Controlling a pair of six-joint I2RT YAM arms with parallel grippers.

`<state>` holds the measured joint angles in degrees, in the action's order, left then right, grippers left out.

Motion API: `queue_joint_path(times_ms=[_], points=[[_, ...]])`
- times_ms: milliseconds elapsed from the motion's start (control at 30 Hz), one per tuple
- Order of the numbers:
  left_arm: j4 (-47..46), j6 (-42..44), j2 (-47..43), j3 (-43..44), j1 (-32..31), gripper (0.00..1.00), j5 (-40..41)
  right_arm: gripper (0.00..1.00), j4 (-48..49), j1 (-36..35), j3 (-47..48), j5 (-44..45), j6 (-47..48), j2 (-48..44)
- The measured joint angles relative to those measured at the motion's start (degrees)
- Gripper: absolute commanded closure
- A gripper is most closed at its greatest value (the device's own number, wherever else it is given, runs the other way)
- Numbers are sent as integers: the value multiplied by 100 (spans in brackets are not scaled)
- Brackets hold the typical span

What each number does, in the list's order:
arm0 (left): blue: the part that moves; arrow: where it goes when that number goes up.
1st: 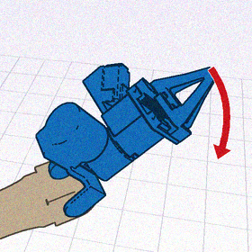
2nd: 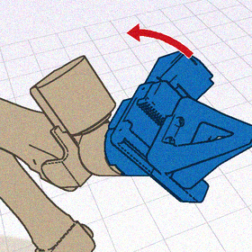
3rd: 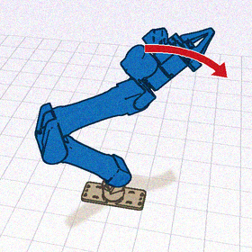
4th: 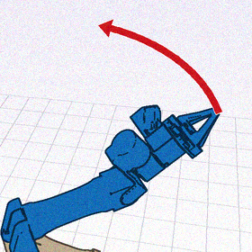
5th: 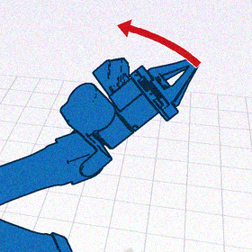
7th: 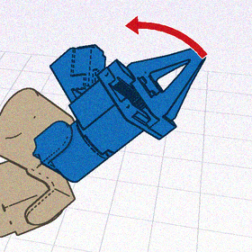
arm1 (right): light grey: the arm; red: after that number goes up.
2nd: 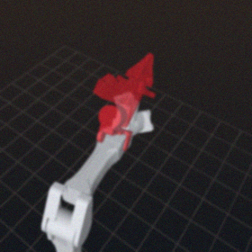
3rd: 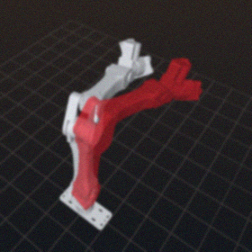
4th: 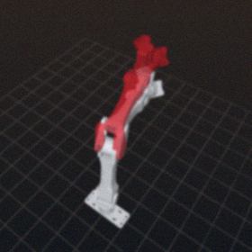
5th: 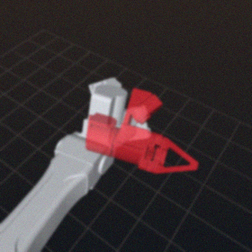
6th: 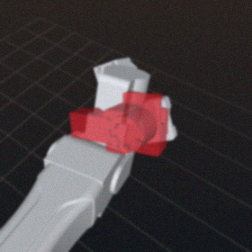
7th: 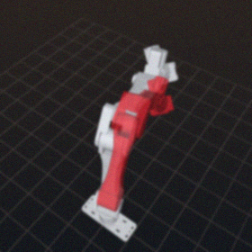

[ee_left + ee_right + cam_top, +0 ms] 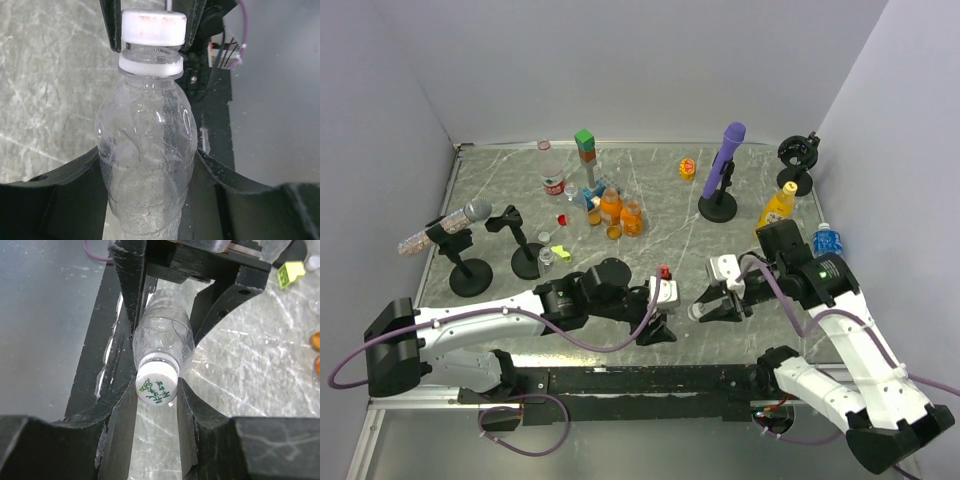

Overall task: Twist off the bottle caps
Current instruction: Unscrew the bottle cap from the plastic bottle.

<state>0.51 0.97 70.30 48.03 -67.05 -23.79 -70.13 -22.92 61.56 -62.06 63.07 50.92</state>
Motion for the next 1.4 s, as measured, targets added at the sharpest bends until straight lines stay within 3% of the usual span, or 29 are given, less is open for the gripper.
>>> queue_joint_path(times_ms=[100,167,367,733,1000,1167,1400], points=[[103,37,44,15,59,74,92,24,166,-7,0,114,-352,74],[195,52,48,13,83,74,214,9,376,-7,7,291,-824,120],[240,9,-11,-70,81,74,588,6,619,160,468,542,-1965,-22],[358,-271,-365,-92,74,74,1357,3,404,1600,667,-31,-2876,-236],[-118,-94,-542,-568,59,74,1414,1,929,2201,-605,-723,-3425,-560],[-203,68,-15,-431,48,74,1469,1,966,2221,-319,-807,-3517,-168],[48,337,785,573,31,75,1615,1,763,1847,380,-470,-3526,675]])
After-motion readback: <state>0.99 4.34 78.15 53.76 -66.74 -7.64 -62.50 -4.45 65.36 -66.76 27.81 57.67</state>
